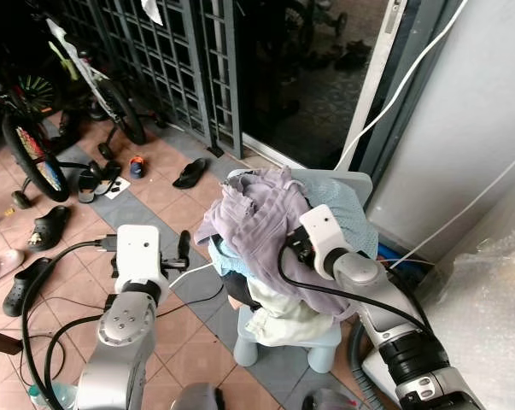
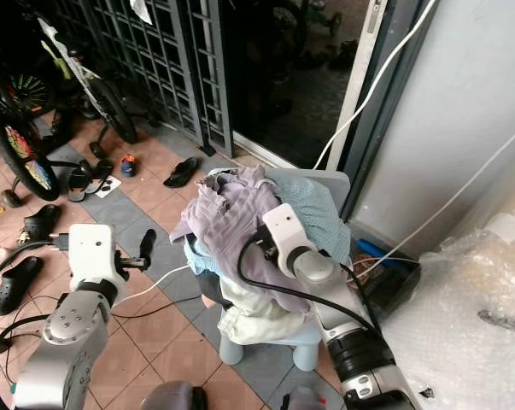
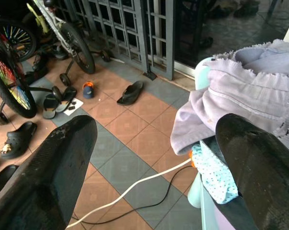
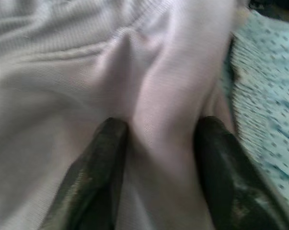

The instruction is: Clothes washing

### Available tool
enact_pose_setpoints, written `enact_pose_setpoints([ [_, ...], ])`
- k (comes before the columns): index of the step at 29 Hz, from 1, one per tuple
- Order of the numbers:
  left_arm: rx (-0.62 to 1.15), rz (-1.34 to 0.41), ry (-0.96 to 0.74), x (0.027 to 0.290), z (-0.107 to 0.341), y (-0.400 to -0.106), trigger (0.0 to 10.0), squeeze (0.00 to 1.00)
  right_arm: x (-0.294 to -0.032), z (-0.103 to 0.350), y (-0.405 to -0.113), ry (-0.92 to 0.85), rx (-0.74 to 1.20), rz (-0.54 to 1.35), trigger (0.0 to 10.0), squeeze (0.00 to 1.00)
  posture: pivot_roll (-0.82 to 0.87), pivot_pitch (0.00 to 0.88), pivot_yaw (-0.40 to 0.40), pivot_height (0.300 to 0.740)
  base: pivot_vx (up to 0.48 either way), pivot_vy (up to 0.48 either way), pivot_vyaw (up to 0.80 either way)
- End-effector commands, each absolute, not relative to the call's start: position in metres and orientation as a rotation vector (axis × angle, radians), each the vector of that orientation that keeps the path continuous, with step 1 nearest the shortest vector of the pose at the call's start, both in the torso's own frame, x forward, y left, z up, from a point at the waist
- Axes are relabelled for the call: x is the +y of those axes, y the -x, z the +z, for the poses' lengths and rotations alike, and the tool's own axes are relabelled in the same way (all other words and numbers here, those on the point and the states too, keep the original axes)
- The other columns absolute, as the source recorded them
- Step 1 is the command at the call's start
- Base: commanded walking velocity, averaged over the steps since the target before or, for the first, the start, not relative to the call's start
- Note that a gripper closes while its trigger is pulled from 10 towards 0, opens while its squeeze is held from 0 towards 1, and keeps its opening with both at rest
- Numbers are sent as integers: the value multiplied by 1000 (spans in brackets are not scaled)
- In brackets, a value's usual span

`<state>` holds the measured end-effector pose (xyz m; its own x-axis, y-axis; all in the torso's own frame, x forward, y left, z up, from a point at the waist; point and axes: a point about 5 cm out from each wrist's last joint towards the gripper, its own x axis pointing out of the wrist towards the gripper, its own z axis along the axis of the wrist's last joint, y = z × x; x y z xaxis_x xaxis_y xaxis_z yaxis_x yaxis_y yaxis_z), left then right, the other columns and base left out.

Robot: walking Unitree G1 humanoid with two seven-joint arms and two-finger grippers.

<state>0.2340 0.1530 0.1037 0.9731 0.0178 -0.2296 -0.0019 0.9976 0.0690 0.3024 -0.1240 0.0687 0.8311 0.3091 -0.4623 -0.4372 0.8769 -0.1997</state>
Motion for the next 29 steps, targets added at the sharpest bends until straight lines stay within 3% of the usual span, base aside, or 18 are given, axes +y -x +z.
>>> enact_pose_setpoints([
  [1, 241, 12, -83, 153, 102, -235, 10000, 0, -129, 64, -301, 281, 466, 369, 0, 0, 36, 61, 40, 740, 0, 0, 0],
  [13, 226, 6, -93, 149, 104, -243, 10000, 0, -119, 61, -294, 235, 480, 421, 0, 0, 27, 56, 39, 740, 0, 0, 0],
  [29, 195, 24, -102, 149, 102, -249, 10000, 0, -137, 66, -286, 161, 432, 343, 0, 0, -7, 31, 42, 740, 0, 0, 0],
])
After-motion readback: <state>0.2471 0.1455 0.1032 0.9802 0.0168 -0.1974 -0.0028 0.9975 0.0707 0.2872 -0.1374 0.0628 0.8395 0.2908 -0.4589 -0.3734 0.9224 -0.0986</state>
